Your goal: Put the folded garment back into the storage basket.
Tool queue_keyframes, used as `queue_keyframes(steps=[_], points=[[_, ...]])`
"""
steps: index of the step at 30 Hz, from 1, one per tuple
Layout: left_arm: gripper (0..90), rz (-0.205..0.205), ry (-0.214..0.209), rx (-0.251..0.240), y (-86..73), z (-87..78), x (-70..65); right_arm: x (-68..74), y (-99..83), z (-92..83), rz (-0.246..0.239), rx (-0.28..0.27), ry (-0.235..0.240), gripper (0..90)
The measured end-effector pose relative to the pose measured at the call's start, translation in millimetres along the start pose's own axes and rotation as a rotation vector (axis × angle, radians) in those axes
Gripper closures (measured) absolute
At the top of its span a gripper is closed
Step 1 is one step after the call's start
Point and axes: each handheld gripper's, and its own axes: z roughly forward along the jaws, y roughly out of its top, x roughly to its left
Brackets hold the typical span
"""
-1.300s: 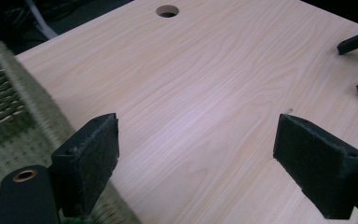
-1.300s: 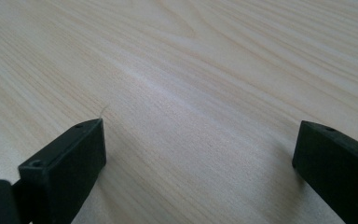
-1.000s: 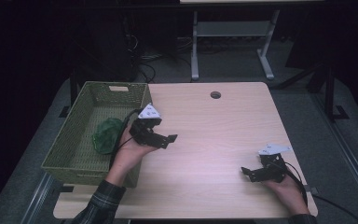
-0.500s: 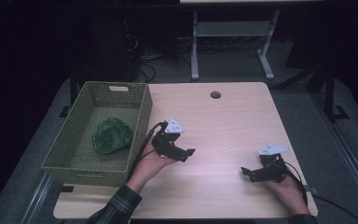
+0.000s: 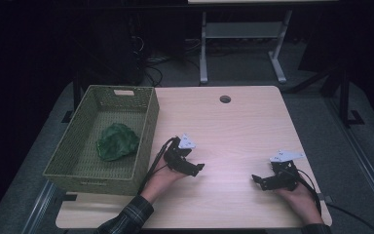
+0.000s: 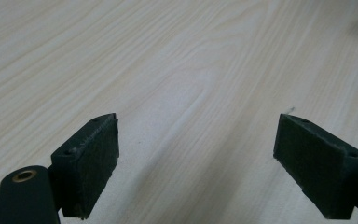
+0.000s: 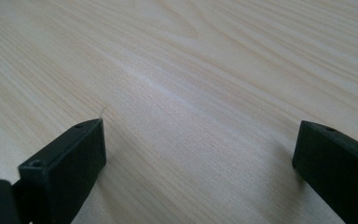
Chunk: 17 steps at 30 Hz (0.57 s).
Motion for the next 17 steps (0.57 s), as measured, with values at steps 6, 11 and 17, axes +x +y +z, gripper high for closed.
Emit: queue_keyframes(steps=[6,11,17], points=[[13.5,-0.001,0.009,0.04,-9.0,11.9,2.0,0.0,0.0,0.0,0.0,0.0,0.0,2.3],[13.4,-0.004,0.01,0.06,-12.0,16.7,2.6,0.0,0.0,0.0,0.0,0.0,0.0,2.3],[13.1,-0.007,0.01,0.039,-14.7,16.5,1.8,0.0,0.0,0.0,-0.001,0.0,0.001,2.3]])
